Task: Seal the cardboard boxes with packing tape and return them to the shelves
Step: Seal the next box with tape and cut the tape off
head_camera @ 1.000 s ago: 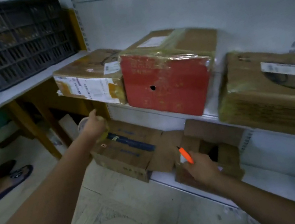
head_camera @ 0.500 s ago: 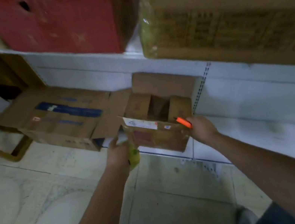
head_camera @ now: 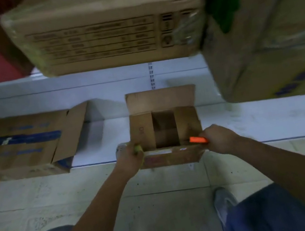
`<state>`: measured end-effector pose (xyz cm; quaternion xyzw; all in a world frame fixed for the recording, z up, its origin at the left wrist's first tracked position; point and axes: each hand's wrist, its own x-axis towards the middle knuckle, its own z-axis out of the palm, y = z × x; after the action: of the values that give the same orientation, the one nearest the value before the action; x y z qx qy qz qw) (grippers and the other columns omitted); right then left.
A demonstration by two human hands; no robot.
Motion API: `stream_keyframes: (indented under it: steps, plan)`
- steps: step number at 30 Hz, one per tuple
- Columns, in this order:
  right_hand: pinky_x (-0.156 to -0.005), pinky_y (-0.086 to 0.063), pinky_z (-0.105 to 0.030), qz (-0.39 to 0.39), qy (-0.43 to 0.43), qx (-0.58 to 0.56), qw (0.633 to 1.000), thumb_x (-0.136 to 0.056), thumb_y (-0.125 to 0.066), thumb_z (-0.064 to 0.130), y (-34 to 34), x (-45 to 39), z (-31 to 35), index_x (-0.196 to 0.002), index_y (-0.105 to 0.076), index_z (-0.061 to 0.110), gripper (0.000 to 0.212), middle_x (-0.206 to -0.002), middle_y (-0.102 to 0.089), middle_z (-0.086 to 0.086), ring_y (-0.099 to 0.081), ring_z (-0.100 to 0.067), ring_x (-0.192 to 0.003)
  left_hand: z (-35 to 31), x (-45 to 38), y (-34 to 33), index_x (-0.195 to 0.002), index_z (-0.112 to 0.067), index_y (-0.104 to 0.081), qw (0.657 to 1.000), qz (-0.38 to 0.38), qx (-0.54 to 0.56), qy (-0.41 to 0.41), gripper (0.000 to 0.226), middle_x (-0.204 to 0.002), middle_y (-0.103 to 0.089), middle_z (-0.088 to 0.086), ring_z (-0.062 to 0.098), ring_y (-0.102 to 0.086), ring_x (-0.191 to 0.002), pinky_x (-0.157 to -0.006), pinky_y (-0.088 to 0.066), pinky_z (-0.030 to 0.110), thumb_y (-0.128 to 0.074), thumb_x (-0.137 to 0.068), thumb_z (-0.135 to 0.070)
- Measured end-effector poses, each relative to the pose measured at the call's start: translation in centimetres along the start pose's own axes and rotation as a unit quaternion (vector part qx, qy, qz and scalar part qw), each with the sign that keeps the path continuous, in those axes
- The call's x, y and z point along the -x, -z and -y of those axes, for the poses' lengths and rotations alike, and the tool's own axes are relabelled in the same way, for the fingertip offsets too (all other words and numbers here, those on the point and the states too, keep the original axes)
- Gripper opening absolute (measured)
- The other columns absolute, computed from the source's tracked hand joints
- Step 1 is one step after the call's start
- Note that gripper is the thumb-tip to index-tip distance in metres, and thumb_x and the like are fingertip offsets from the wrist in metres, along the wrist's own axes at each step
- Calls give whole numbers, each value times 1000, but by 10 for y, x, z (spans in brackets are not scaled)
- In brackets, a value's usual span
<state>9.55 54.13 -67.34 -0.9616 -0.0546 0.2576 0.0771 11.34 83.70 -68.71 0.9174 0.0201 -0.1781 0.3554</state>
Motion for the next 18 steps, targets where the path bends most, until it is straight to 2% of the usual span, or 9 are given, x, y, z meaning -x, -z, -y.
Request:
stream_keyframes:
  steps: [3,5,7,9,11,13,15,16,18]
  plan:
    - [-64,-58,-26,77,-31,-168,982,-94,-66,20,1,33,-30,-84,-65,17,10,-86,-66,-5,-73,-17,-66,-16,16,-23,-127,-5,-59,999,42,-6,5,31,-117,-64,16,23,-58,-99,-99,-51,45,-53,-97,-7]
    - [-58,-56,-24,102,-60,-251,961,-94,-69,24,1,50,-44,-91,-62,16,11,-94,-64,-7,-73,-15,-63,-19,5,-37,-108,-2,-68,998,50,-7,23,21,-97,-68,23,35,-67,-86,-84,-57,54,-55,-91,-6]
    - [-56,-55,-23,88,-77,-261,958,-94,-69,27,-2,55,-52,-104,-60,11,21,-99,-62,-10,-73,-18,-62,-11,-17,-51,-102,-5,-70,998,60,0,22,25,-95,-68,25,42,-69,-86,-81,-58,55,-61,-82,-17]
    - [-55,-55,-23,79,-73,-229,967,-93,-69,31,-3,50,-54,-117,-58,11,32,-99,-63,-9,-72,-17,-59,-32,-6,-51,-104,-8,-69,998,66,11,15,38,-107,-68,22,40,-68,-94,-88,-57,50,-61,-74,-31]
    - [-57,-55,-23,90,-64,-208,972,-93,-69,36,-1,41,-52,-114,-57,17,31,-96,-64,-9,-67,-15,-58,-42,5,-51,-113,-15,-64,996,86,-16,-2,26,-110,-65,2,25,-62,-98,-92,-52,28,-60,-89,-23]
    - [-59,-52,-24,94,-51,-187,977,-94,-66,40,-4,27,-48,-96,-57,20,22,-90,-65,-9,-63,-17,-64,-36,9,-49,-104,-21,-58,993,115,-4,-1,18,-82,-60,-11,17,-52,-78,-66,-46,10,-56,-95,-5]
    - [-65,-47,-25,55,-38,-151,986,-96,-63,33,-14,10,-44,-89,-60,20,16,-93,-65,-10,-60,-19,-74,-22,0,-46,-88,-14,-60,990,135,-24,-22,15,-62,-54,-1,18,-48,-63,-50,-43,19,-56,-93,0]
    - [-73,-45,-26,21,-39,-122,992,-97,-62,31,-20,2,-45,-96,-62,20,11,-104,-66,-11,-61,-21,-86,-19,-4,-44,-92,-14,-63,989,138,-35,-39,13,-65,-54,5,22,-51,-60,-52,-43,22,-55,-94,-4]
    - [-96,-42,-30,-46,-19,-71,996,-96,-62,33,-32,-12,-49,-125,-62,21,31,-130,-61,-8,-56,-25,-115,-20,-11,-35,-106,-20,-66,988,139,-46,-55,19,-77,-59,13,26,-57,-63,-50,-48,25,-54,-97,-8]
